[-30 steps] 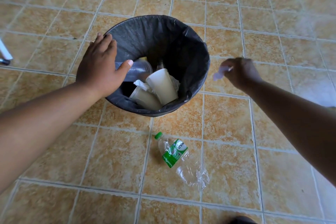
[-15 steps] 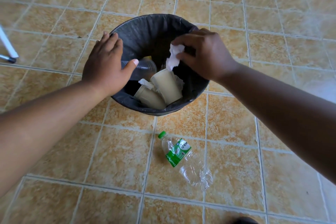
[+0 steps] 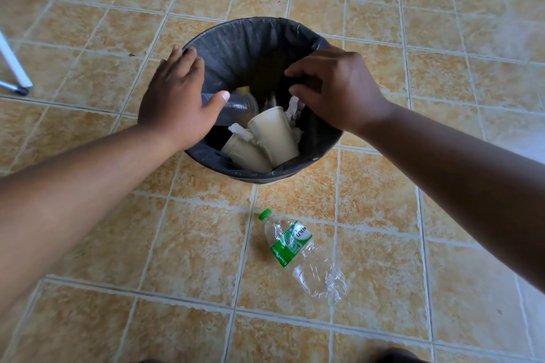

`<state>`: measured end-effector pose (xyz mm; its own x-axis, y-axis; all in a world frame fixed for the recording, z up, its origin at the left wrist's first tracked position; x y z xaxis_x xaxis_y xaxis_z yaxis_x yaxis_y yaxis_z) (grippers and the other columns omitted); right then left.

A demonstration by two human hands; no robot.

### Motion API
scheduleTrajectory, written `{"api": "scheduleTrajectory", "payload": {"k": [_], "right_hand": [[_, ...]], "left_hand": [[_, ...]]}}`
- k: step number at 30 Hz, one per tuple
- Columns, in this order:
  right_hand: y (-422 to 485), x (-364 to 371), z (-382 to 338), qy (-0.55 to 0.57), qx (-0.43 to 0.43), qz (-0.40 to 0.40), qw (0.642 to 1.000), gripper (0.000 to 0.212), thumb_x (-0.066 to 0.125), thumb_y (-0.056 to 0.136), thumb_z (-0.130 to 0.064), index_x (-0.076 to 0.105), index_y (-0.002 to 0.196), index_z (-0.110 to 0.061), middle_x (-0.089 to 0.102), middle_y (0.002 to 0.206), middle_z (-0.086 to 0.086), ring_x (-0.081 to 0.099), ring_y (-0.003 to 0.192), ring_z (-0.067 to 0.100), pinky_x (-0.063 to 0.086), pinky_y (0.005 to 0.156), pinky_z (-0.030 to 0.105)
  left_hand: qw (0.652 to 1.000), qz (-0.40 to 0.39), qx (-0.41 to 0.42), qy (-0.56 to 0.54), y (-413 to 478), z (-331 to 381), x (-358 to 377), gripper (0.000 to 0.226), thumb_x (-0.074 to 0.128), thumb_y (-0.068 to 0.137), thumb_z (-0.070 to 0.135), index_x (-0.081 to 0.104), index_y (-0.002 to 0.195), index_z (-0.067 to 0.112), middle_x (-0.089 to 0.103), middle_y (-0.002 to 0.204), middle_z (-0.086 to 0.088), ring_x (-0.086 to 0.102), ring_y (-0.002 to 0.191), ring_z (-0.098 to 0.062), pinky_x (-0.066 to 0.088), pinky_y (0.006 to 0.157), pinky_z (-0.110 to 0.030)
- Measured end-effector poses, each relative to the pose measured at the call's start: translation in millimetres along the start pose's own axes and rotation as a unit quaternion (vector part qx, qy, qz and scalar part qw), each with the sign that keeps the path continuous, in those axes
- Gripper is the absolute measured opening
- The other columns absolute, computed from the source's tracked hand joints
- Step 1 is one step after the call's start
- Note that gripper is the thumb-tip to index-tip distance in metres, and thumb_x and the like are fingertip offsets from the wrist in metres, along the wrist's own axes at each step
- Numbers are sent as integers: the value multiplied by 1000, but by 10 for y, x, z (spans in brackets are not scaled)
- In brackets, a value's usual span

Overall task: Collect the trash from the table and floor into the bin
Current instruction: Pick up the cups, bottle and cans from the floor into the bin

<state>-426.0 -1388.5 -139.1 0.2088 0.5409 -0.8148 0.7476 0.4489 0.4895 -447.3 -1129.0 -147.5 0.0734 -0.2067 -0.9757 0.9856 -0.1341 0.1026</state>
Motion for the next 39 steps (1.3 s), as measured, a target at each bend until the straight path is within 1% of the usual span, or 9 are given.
{"api": "scheduleTrajectory", "payload": {"k": [6, 11, 14, 17, 19, 22, 27, 33, 39], "right_hand": [[-293, -349, -820, 100, -105, 11, 989, 17, 68, 92, -20, 76, 101, -8, 73, 93, 7, 69, 84, 22, 55, 70, 37], [-1021, -70, -1284, 168, -203, -166, 950, 25, 58, 98, -29, 75, 98, -10, 70, 86, 6, 67, 76, 26, 51, 61, 40], [-1385, 357, -1098, 91, -147, -307, 936, 33, 56, 97, -41, 70, 109, -13, 67, 97, 6, 65, 84, 25, 55, 62, 41], [-1653, 683, -849, -10, -5, -439, 898, 73, 63, 89, -50, 36, 146, -14, 45, 138, 10, 49, 116, 26, 57, 82, 41], [-1762, 796, -753, -26, 74, -480, 874, 94, 67, 85, -52, 16, 153, -13, 32, 149, 12, 42, 126, 29, 54, 90, 41], [-1872, 937, -657, -22, 134, -488, 862, 105, 72, 81, -52, 9, 154, -10, 32, 149, 15, 44, 127, 34, 52, 94, 43], [-1942, 1139, -551, -29, 159, -514, 842, 94, 76, 78, -49, 26, 146, -8, 48, 133, 16, 61, 105, 31, 57, 82, 43], [-1893, 1242, -567, -14, 164, -528, 833, 67, 77, 80, -41, 44, 128, -7, 59, 112, 13, 62, 95, 27, 57, 78, 41], [-1707, 1144, -658, 57, 164, -497, 850, 53, 65, 92, -21, 44, 140, -15, 62, 120, 11, 65, 98, 25, 59, 79, 37]], "left_hand": [[1000, -7, -5, -4, 1, -8, 6, 76, 42, 98, 50, 27, 152, -2, 20, 163, -16, 9, 153, -30, 13, 123, -44], [1000, -11, -12, -4, 16, -7, -1, 73, 45, 100, 46, 26, 152, -1, 18, 164, -14, 7, 153, -28, 11, 124, -42], [1000, -15, -10, 1, 16, -10, -8, 74, 44, 100, 47, 25, 153, -1, 17, 164, -14, 7, 153, -28, 11, 124, -42], [1000, -18, -11, 4, 11, 2, -13, 74, 44, 100, 47, 25, 153, 0, 16, 164, -13, 6, 153, -27, 10, 124, -42], [1000, -18, -10, 4, 11, 10, -13, 74, 44, 100, 47, 25, 153, -1, 16, 164, -14, 6, 153, -28, 11, 124, -42], [1000, -14, -9, 4, 13, 8, -14, 73, 45, 99, 46, 27, 152, -1, 18, 164, -15, 7, 153, -29, 12, 124, -43], [1000, -15, -11, 4, 7, 17, -20, 73, 45, 99, 46, 26, 152, -1, 18, 164, -14, 6, 153, -28, 11, 124, -41], [1000, -17, -8, 7, 13, 9, -17, 74, 45, 99, 46, 26, 152, -1, 17, 164, -14, 6, 153, -28, 11, 124, -42], [1000, -19, -9, 5, 9, 0, -5, 74, 45, 99, 47, 26, 152, -1, 18, 164, -14, 7, 153, -29, 11, 124, -42]]}}
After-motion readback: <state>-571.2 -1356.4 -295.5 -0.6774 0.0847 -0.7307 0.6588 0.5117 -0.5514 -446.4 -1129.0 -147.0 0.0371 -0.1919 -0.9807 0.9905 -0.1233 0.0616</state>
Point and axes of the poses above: each hand's wrist, its own y-axis towards the middle knuckle, its own x-axis out of the palm, z = x × y, the point moved 1 cm from there along y, towards the middle knuckle
